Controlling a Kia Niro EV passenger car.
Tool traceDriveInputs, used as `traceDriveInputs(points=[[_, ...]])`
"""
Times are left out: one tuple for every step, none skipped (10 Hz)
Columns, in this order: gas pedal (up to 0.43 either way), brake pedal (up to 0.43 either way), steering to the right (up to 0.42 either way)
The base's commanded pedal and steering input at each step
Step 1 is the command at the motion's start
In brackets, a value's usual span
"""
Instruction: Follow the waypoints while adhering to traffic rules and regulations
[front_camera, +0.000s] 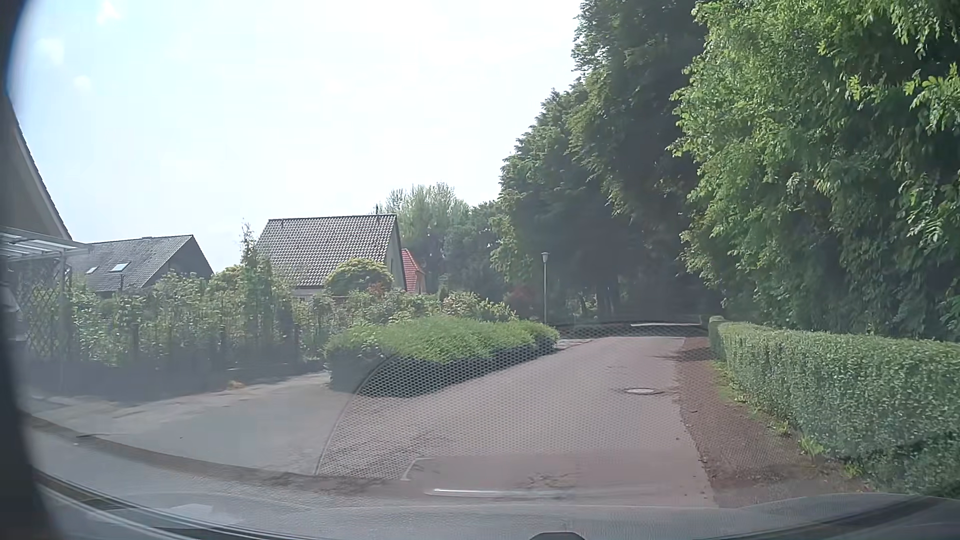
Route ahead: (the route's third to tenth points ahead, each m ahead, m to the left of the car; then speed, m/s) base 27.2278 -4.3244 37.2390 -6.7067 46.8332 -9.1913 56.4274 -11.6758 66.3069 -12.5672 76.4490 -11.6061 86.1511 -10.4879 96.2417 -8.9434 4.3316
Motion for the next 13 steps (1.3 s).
traceDriveInputs(points=[[0.177,0.0,0.094],[0.177,0.0,0.1],[0.189,0.0,0.105],[0.197,0.0,0.106],[0.197,0.0,0.106],[0.197,0.0,0.106],[0.209,0.0,0.105],[0.209,0.0,0.104],[0.22,0.0,0.104],[0.22,0.0,0.104],[0.22,0.0,0.102],[0.228,0.0,0.1],[0.228,0.0,0.096]])
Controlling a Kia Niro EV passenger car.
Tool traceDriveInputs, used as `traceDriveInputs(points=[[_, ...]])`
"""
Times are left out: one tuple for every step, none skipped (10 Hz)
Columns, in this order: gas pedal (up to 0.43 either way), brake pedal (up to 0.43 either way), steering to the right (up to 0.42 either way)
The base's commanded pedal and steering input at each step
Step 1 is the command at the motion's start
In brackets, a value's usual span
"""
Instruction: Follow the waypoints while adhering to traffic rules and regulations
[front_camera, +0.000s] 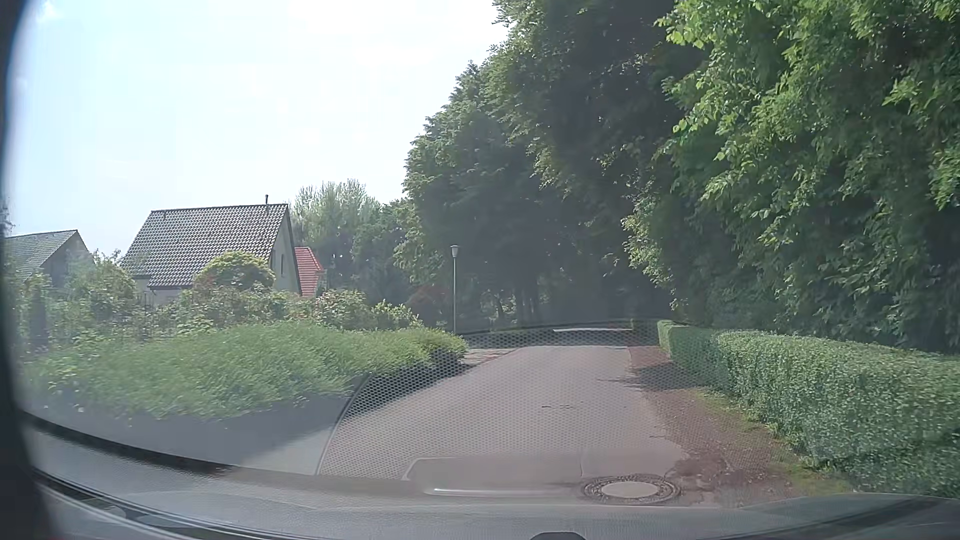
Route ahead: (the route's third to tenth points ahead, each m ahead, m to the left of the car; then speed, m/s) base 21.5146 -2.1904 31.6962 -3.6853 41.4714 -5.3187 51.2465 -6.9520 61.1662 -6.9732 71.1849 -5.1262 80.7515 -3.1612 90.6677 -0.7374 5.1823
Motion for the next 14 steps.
traceDriveInputs(points=[[0.228,0.0,0.094],[0.228,0.0,0.092],[0.228,0.0,0.088],[0.24,0.0,0.08],[0.24,0.0,0.06],[0.24,0.0,0.047],[0.248,0.0,0.045],[0.248,0.0,0.049],[0.248,0.0,0.039],[0.248,0.0,0.035],[0.248,0.0,0.03],[0.248,0.0,0.028],[0.248,0.0,0.03],[0.248,0.0,0.03]])
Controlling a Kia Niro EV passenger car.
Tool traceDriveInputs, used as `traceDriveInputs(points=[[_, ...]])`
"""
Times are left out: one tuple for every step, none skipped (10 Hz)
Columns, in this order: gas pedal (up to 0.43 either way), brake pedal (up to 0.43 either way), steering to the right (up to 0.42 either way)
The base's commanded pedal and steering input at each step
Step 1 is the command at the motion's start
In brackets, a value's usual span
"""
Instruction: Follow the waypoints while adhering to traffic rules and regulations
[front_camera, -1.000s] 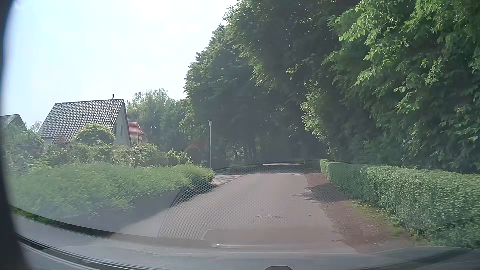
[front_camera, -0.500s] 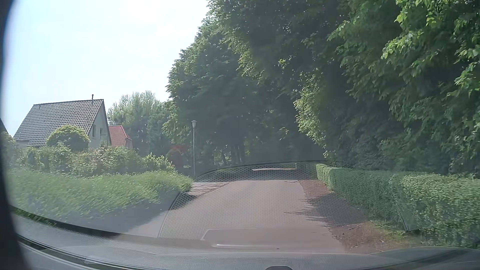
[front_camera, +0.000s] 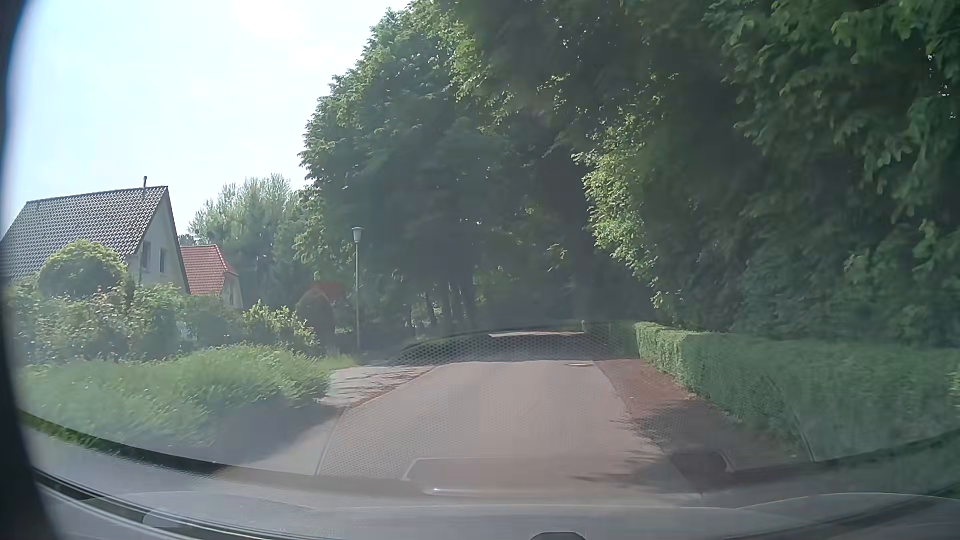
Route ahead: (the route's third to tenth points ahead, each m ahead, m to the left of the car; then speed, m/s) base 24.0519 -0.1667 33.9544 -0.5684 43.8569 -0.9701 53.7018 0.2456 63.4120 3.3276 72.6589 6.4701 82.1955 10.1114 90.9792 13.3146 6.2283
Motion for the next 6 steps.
traceDriveInputs(points=[[0.248,0.0,0.031],[0.248,0.0,0.03],[0.248,0.0,0.027],[0.248,0.0,0.027],[0.248,0.0,0.028],[0.248,0.0,0.028]])
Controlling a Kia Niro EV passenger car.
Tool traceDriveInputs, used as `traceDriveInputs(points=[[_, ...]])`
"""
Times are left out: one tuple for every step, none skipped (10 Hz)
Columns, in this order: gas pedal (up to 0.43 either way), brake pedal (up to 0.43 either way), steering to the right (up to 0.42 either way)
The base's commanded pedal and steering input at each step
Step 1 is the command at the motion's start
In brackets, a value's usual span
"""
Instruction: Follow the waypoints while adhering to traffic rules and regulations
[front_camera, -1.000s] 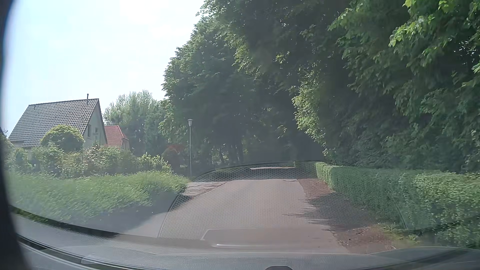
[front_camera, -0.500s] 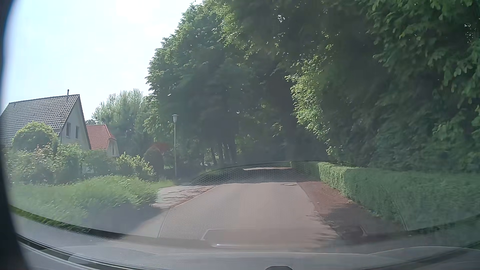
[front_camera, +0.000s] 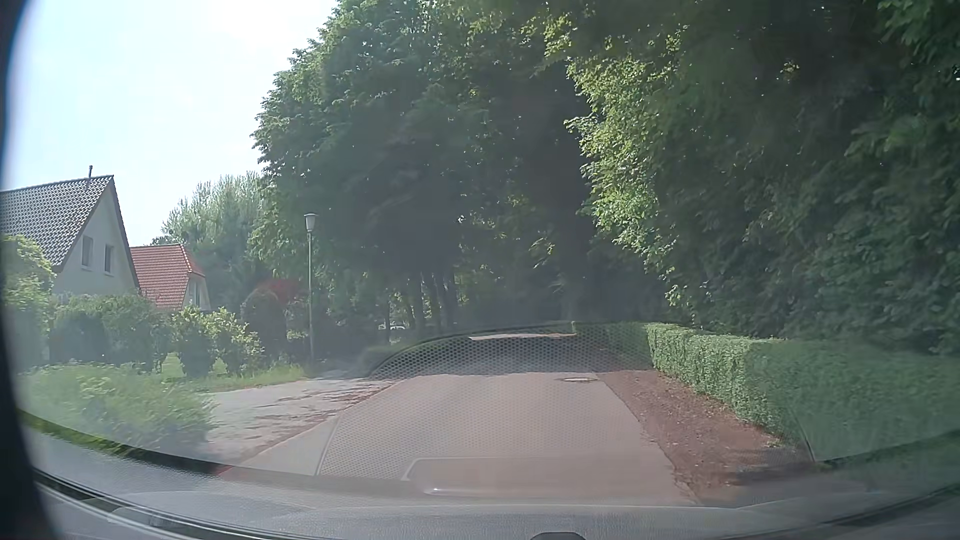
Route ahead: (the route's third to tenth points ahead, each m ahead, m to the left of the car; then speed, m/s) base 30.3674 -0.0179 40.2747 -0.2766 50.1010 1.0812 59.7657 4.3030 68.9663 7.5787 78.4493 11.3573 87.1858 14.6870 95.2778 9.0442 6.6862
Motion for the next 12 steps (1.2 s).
traceDriveInputs(points=[[0.24,0.0,0.028],[0.24,0.0,0.028],[0.22,0.0,0.028],[0.209,0.0,0.028],[0.209,0.0,0.028],[0.209,0.0,0.028],[0.209,0.0,0.028],[0.209,0.0,0.027],[0.209,0.0,0.027],[0.209,0.0,0.026],[0.197,0.0,0.025],[0.197,0.0,0.022]])
